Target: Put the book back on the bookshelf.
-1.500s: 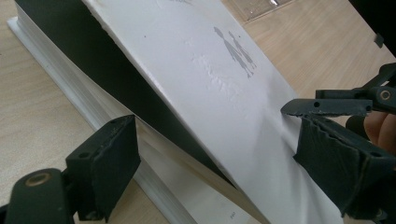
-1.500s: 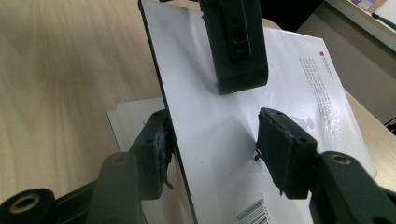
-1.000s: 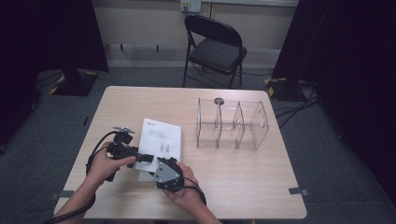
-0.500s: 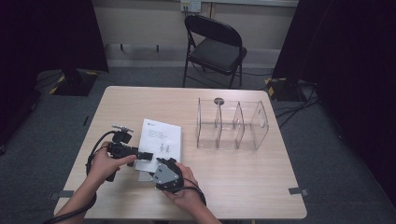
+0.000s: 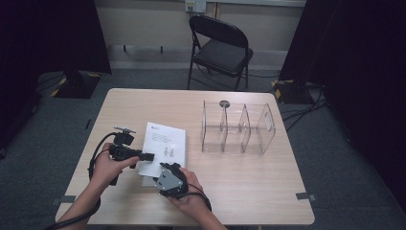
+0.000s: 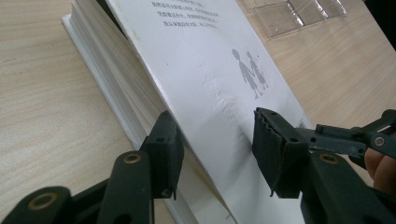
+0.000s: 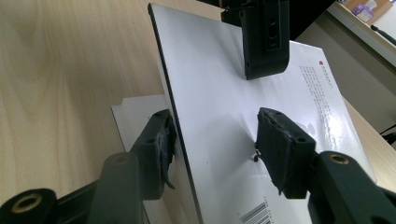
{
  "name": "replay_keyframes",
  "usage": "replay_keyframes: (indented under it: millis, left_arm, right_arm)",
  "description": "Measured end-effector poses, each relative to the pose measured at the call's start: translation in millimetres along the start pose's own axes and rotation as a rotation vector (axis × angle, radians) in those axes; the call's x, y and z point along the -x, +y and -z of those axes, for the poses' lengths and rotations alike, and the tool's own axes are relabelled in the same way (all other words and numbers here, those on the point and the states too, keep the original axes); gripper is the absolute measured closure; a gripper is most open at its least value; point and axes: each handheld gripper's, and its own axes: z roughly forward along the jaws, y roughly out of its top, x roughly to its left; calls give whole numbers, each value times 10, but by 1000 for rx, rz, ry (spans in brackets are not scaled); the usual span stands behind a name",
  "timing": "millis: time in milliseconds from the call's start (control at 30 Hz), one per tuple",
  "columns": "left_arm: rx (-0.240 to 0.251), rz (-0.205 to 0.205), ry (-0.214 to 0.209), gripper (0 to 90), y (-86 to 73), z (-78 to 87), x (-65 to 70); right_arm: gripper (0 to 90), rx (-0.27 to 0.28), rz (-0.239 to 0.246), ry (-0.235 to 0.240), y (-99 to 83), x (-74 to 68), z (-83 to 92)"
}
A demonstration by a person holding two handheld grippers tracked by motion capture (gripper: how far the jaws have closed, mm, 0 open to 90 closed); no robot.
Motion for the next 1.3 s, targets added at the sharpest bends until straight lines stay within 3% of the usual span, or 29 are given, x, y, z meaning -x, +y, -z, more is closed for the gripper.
replay_keyframes:
  millis: [67,133,167,233,300,467,633,933,967,1033,1067,1133,1167,1200,1233,1300]
  left_arm:
    - [5,3,-6,549,-2,5,-3]
    - [15,-19,-14,489,-14,13,1]
    - [24,-67,-43,425,-51,0,-9]
    - [39,-85,-57,362,-75,-5,-16]
    - [58,-141,-77,330,-123,-2,-37]
    - [95,-159,-112,330,-177,100,-90]
    - [137,-187,-111,357,-234,292,-195]
    - [179,-197,-133,360,-277,353,-255]
    - [183,-201,-128,360,-295,373,-267]
    - [173,-232,-80,371,-342,409,-315]
    - [179,-227,-80,371,-373,411,-342]
    - [169,-221,-67,375,-427,376,-367]
    - [155,-246,-71,375,-458,297,-341]
    - [155,-246,-71,375,-458,297,-341]
    - [128,-279,-75,375,-476,196,-285]
    - [117,-296,-75,375,-481,146,-264]
  right_arm:
    - [474,5,-2,-2,0,3,5]
    - [483,9,-2,-4,-2,7,13]
    - [499,18,-1,-8,4,20,35]
    - [502,20,-13,-5,8,35,48]
    - [502,19,-9,-9,6,29,46]
    - [508,21,-13,-9,10,38,56]
    - [509,23,-16,-9,11,39,55]
    - [512,21,-18,-8,15,50,66]
    - [512,21,-18,-8,15,50,66]
    - [518,26,-24,-7,13,61,75]
    - [522,27,-29,-9,17,69,86]
    - [523,32,-35,-10,17,80,97]
    - [522,29,-32,-10,17,73,90]
    - [522,29,-32,-10,17,73,90]
    - [522,26,-27,-9,20,70,85]
    - [522,26,-30,-9,19,71,87]
